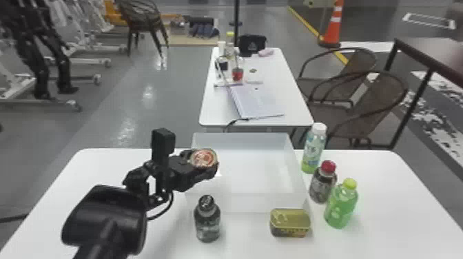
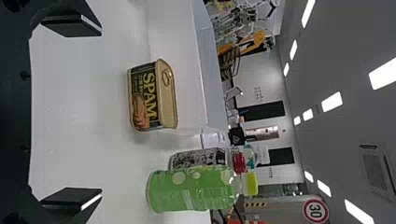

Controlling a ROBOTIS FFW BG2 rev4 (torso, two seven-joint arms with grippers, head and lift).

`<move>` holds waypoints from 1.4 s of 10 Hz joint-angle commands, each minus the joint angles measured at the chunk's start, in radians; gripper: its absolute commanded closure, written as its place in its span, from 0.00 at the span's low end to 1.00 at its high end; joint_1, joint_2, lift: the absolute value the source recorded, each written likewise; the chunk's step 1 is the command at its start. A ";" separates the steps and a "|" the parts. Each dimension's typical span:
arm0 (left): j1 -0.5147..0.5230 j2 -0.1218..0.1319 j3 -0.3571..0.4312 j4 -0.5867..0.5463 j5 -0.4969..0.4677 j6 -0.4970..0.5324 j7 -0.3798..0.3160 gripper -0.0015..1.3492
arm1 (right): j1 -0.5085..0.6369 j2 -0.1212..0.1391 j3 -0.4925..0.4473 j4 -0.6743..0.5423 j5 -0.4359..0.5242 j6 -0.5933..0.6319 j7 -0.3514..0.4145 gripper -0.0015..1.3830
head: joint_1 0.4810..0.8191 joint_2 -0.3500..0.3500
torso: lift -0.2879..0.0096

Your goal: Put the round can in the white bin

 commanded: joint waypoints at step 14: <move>0.181 -0.043 0.204 -0.129 0.021 -0.203 0.083 0.09 | -0.005 0.000 0.000 0.003 -0.006 0.001 0.005 0.06 | 0.20 0.50 | 0.63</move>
